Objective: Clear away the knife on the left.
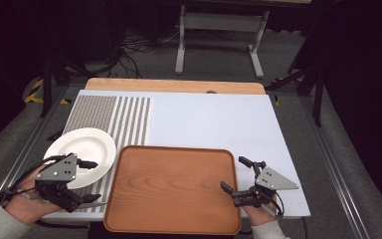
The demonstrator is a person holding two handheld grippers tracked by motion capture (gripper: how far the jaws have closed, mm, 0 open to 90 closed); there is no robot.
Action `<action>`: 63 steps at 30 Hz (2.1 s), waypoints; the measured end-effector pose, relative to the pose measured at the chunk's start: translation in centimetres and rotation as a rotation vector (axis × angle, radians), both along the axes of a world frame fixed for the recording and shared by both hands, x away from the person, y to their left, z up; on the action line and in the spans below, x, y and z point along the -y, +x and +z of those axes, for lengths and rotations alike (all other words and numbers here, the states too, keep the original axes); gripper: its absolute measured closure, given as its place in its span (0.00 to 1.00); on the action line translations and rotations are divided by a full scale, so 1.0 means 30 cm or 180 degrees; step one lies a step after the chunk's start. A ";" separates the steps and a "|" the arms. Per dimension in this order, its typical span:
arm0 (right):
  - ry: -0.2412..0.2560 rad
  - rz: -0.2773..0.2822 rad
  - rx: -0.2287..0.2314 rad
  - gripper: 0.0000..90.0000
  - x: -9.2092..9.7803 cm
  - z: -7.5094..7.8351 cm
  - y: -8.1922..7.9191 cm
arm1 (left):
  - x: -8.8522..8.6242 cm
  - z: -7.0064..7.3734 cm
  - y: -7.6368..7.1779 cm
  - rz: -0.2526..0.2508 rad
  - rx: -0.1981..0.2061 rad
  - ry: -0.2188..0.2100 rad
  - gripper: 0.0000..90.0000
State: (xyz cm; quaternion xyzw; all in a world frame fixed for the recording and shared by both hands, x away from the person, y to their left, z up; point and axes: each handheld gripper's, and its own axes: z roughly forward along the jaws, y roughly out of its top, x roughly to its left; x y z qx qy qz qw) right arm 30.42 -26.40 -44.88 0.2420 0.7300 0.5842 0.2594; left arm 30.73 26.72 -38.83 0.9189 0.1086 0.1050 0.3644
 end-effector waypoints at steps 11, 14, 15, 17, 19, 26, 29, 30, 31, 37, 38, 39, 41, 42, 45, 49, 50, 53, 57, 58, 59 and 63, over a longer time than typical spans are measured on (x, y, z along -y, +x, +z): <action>0.0027 0.0020 -0.0023 0.02 0.002 -0.001 0.005 | -0.057 -0.013 0.017 -0.0003 -0.0070 0.0304 0.19; 0.0024 0.0016 -0.0023 0.02 0.003 -0.001 0.006 | -0.072 -0.015 0.019 -0.0026 -0.0068 0.0393 0.21; 0.0028 0.0016 -0.0025 0.02 0.003 -0.001 0.006 | -0.077 -0.015 0.020 -0.0025 -0.0073 0.0426 0.21; 0.0023 0.0009 -0.0031 0.02 0.003 -0.002 0.006 | -0.089 -0.019 0.024 -0.0012 -0.0090 0.0485 0.22; 0.0013 -0.0005 -0.0052 0.02 0.003 -0.003 0.008 | -0.097 -0.022 0.026 -0.0027 -0.0109 0.0523 0.22; 0.0029 -0.0004 -0.0053 0.02 0.004 -0.003 0.007 | -0.116 -0.041 0.029 -0.0086 -0.0187 0.0661 0.27; 0.0021 -0.0006 -0.0052 0.02 0.004 -0.002 0.006 | -0.124 -0.050 0.033 -0.0141 -0.0247 0.0763 0.29; 0.0028 -0.0001 -0.0047 0.02 0.003 -0.002 0.006 | -0.126 -0.053 0.032 -0.0150 -0.0256 0.0811 0.29; 0.0024 0.0000 -0.0043 0.02 0.004 -0.002 0.006 | -0.129 -0.058 0.032 -0.0160 -0.0267 0.0868 0.30; 0.0008 0.0002 -0.0057 0.02 0.001 -0.005 0.007 | -0.143 -0.076 0.034 -0.0213 -0.0353 0.1045 0.34; 0.0003 0.0004 -0.0052 0.02 0.000 -0.005 0.007 | -0.145 -0.080 0.035 -0.0231 -0.0374 0.1078 0.35; 0.0003 0.0004 -0.0052 0.02 0.000 -0.005 0.007 | -0.145 -0.080 0.035 -0.0231 -0.0374 0.1078 0.36; 0.0004 0.0013 -0.0047 0.02 -0.003 -0.005 0.007 | -0.149 -0.090 0.035 -0.0261 -0.0398 0.1156 0.37; 0.0000 0.0013 -0.0049 0.02 -0.004 -0.005 0.007 | -0.152 -0.095 0.035 -0.0280 -0.0408 0.1217 0.38; -0.0004 0.0009 -0.0054 0.02 -0.003 -0.006 0.007 | -0.160 -0.108 0.034 -0.0315 -0.0450 0.1341 0.43; 0.0001 0.0018 -0.0050 0.02 -0.003 -0.005 0.005 | -0.166 -0.116 0.037 -0.0333 -0.0491 0.1443 0.46; 0.0001 0.0021 -0.0049 0.02 -0.003 -0.005 0.005 | -0.168 -0.118 0.035 -0.0322 -0.0518 0.1456 0.47; -0.0001 0.0020 -0.0042 0.02 -0.003 -0.005 0.004 | -0.174 -0.125 0.038 -0.0314 -0.0599 0.1487 0.47; 0.0007 0.0014 -0.0025 0.02 -0.001 -0.003 0.001 | -0.183 -0.142 0.044 -0.0345 -0.0681 0.1582 0.51; 0.0005 0.0014 -0.0022 0.02 -0.001 -0.003 0.001 | -0.184 -0.147 0.043 -0.0338 -0.0685 0.1592 0.52; 0.0003 0.0016 -0.0019 0.02 -0.001 -0.003 0.001 | -0.186 -0.149 0.043 -0.0330 -0.0694 0.1668 0.53; 0.0003 0.0025 -0.0022 0.02 -0.003 -0.003 0.001 | -0.187 -0.158 0.045 -0.0339 -0.0679 0.1802 0.57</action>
